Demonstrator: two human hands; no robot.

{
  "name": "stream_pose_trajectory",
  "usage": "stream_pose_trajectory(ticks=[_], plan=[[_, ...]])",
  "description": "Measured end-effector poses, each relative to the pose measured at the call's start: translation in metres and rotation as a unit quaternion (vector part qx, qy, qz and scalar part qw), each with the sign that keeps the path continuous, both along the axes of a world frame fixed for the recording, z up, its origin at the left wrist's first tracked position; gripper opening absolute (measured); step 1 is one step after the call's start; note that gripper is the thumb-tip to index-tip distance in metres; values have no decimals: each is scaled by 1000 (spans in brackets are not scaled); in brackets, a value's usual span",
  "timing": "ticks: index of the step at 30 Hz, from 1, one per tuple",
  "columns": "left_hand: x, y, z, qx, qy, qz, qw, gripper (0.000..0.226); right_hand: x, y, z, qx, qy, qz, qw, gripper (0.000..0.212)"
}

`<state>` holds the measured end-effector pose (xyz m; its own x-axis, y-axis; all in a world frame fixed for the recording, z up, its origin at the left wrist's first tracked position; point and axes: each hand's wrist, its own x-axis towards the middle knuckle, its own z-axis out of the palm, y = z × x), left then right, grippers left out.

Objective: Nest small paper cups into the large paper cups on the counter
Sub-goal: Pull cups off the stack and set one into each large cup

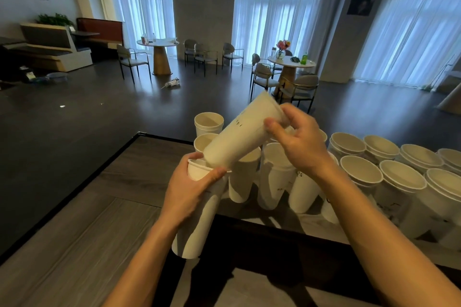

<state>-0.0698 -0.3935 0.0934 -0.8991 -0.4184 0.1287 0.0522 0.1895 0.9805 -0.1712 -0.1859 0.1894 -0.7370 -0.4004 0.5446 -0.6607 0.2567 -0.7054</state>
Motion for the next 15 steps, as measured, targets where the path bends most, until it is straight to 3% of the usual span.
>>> stream_pose_trajectory(ticks=[3, 7, 10, 15], plan=[[-1, -3, 0, 10, -6, -2, 1000, 84, -4, 7, 7, -23, 116, -76, 990, 29], [0, 0, -2, 21, -6, -2, 1000, 87, -7, -1, 9, 106, 296, -125, 941, 27], [-1, 2, -2, 21, -11, -6, 1000, 85, -12, -9, 1, 204, 305, -106, 924, 28], [-1, 1, -6, 12, -13, -6, 1000, 80, -17, -28, -19, 354, 233, -63, 904, 32]])
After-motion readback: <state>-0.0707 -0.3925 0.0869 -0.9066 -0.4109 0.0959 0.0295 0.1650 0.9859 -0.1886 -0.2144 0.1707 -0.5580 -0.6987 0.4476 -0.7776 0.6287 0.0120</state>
